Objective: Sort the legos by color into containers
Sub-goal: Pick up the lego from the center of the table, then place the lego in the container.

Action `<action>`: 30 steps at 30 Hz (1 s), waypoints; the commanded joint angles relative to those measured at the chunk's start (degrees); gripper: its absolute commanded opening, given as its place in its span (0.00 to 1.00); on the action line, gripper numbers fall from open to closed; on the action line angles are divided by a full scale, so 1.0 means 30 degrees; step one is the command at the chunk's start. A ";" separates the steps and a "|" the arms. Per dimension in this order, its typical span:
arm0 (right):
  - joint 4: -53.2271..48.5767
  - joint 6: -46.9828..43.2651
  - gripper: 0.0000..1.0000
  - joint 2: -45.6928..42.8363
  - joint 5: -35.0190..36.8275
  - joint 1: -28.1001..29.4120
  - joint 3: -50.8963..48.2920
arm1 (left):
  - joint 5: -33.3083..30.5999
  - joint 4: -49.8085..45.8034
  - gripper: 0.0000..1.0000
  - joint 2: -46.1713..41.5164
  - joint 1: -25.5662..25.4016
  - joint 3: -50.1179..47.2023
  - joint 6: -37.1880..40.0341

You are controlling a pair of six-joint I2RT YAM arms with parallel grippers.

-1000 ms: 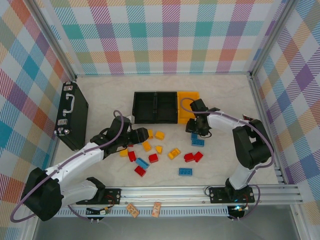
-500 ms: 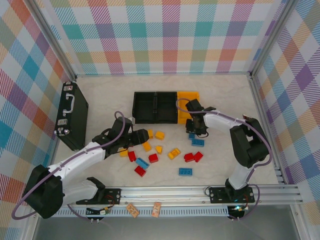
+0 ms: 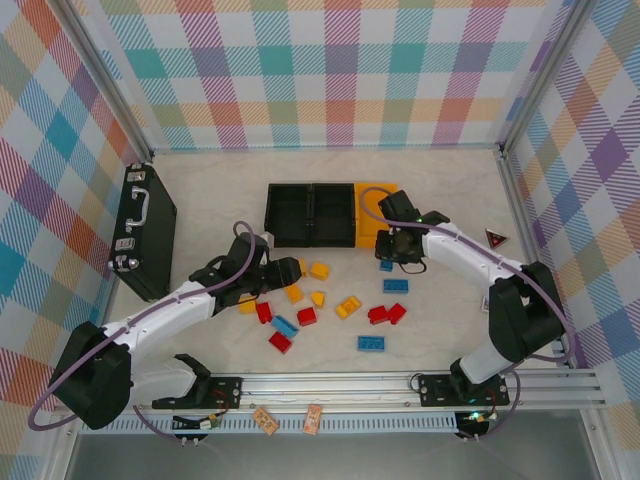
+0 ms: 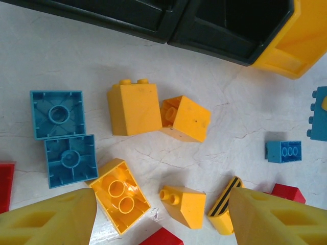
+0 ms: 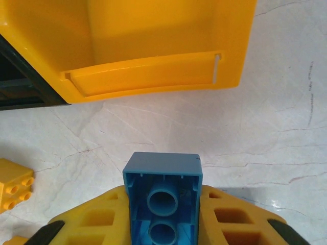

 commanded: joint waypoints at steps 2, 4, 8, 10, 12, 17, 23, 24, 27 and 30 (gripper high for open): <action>-0.1471 -0.0179 0.16 -0.0374 0.0436 0.0118 0.1244 | 0.0516 -0.0083 0.69 0.0012 -0.0260 0.1024 -0.0085; -0.1570 -0.0269 0.16 -0.0516 0.0516 0.0120 0.1647 | 0.0594 -0.0683 0.69 0.0280 -0.0281 0.1667 0.0316; -0.1720 -0.0532 0.16 -0.0547 0.0633 -0.0001 0.2485 | 0.0835 -0.1372 0.69 0.0733 -0.0275 0.2626 0.0682; -0.1918 -0.0672 0.16 -0.0320 0.0586 -0.0088 0.3130 | 0.0900 -0.1279 0.69 0.0688 -0.0280 0.2704 0.0604; -0.2023 -0.0804 0.16 -0.0087 0.0499 -0.0151 0.3659 | 0.0877 -0.1255 0.69 0.0616 -0.0282 0.2761 0.0529; -0.2207 -0.0951 0.15 0.0525 0.0455 -0.0435 0.4438 | 0.0953 -0.1315 0.69 0.0659 -0.0260 0.2803 0.0510; -0.2115 -0.0975 0.15 0.0666 0.0378 -0.0605 0.4600 | 0.0873 -0.1232 0.69 0.0619 -0.0269 0.2669 0.0440; -0.2166 -0.1016 0.15 0.0749 0.0377 -0.0647 0.4730 | 0.0869 -0.1227 0.69 0.0617 -0.0274 0.2648 0.0438; -0.2272 -0.1234 0.15 0.1151 0.0348 -0.0817 0.5293 | 0.0895 -0.1252 0.69 0.0677 -0.0280 0.2668 0.0517; -0.2267 -0.1521 0.15 0.1698 0.0377 -0.1058 0.5858 | 0.0903 -0.1068 0.69 0.0762 -0.0281 0.2635 0.0395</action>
